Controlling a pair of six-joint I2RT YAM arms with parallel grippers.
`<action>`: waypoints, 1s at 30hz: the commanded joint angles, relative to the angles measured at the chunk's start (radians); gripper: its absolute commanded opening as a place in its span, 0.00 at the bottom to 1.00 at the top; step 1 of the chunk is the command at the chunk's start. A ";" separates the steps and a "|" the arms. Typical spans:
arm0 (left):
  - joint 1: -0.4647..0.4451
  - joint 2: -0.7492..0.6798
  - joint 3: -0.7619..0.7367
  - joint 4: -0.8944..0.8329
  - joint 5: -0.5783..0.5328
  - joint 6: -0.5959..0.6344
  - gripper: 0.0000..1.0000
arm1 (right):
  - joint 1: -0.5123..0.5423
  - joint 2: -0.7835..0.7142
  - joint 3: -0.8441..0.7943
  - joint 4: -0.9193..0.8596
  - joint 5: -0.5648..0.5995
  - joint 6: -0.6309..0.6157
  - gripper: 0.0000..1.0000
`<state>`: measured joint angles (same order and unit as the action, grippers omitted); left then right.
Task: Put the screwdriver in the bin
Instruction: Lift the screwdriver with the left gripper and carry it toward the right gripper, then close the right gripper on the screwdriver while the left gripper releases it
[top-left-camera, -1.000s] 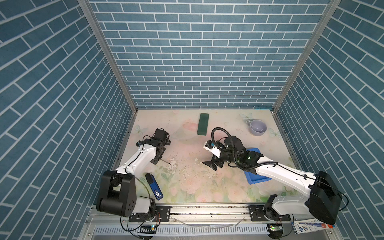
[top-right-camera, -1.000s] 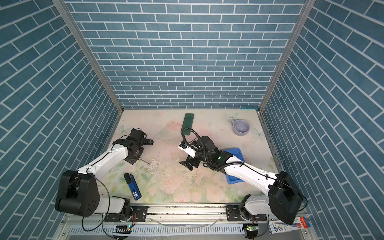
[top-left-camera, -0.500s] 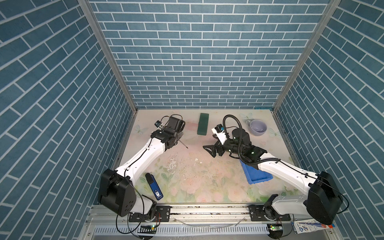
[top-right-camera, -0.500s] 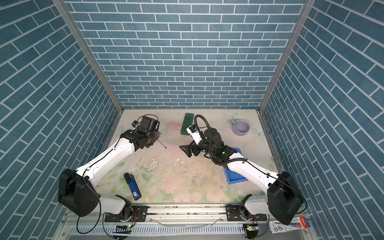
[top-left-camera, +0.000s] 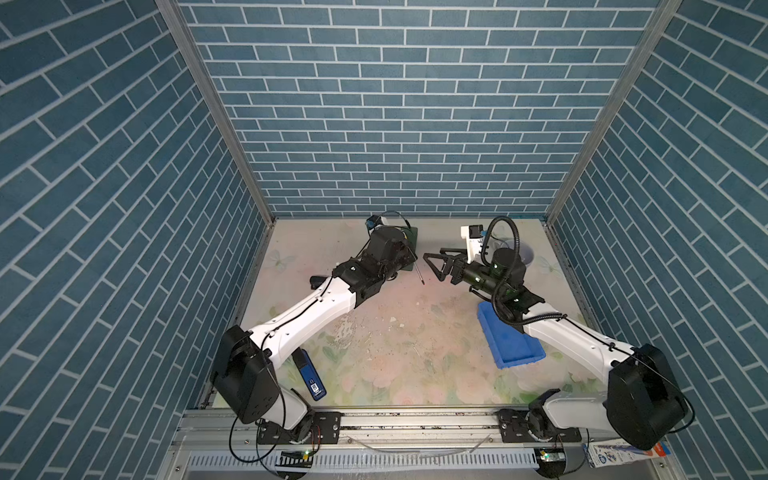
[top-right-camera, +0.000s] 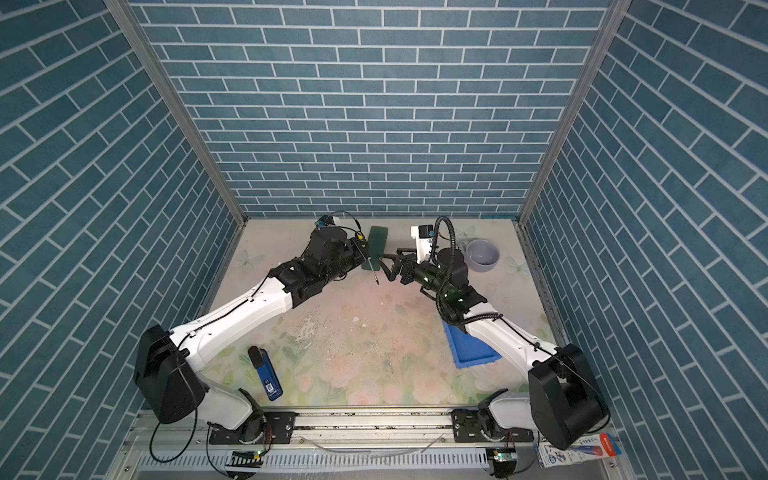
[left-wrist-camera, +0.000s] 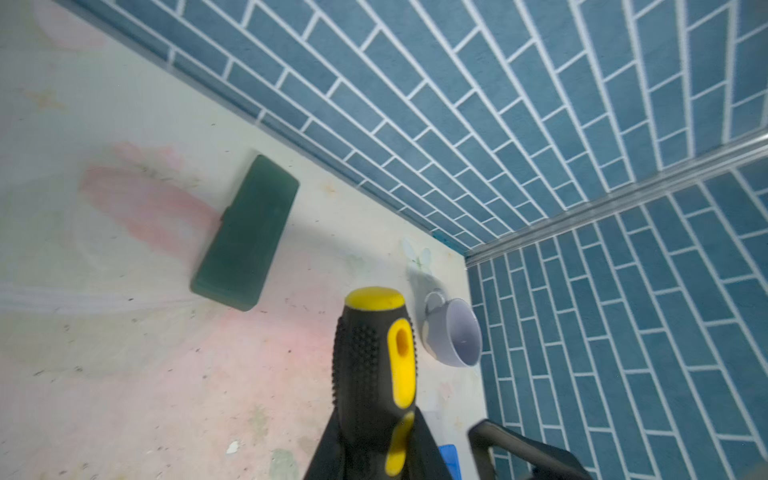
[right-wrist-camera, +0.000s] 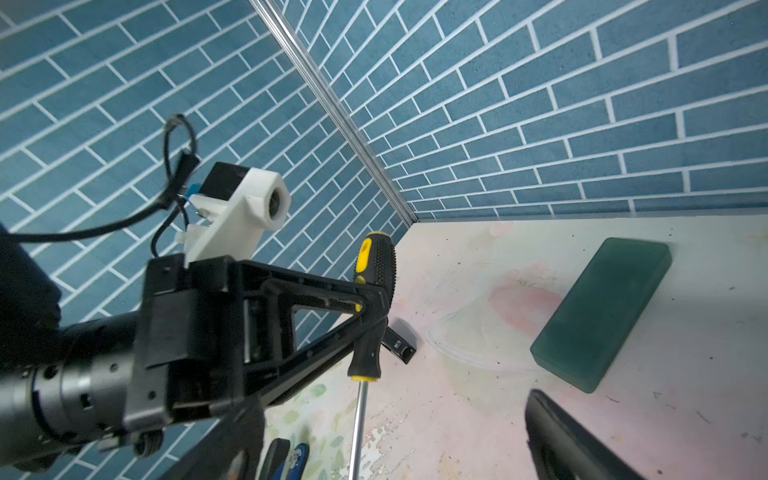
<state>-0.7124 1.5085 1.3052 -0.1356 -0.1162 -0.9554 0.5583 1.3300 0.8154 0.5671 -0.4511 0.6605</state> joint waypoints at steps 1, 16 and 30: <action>-0.020 0.007 0.026 0.124 0.041 0.068 0.00 | -0.016 0.022 -0.029 0.113 -0.051 0.149 0.89; -0.044 0.038 0.041 0.206 0.105 0.126 0.00 | -0.046 0.071 -0.032 0.186 -0.135 0.203 0.46; -0.048 0.060 0.040 0.230 0.162 0.122 0.00 | -0.063 0.128 -0.020 0.265 -0.189 0.249 0.29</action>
<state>-0.7502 1.5600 1.3132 0.0456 0.0048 -0.8413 0.5034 1.4403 0.8074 0.7826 -0.6270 0.8688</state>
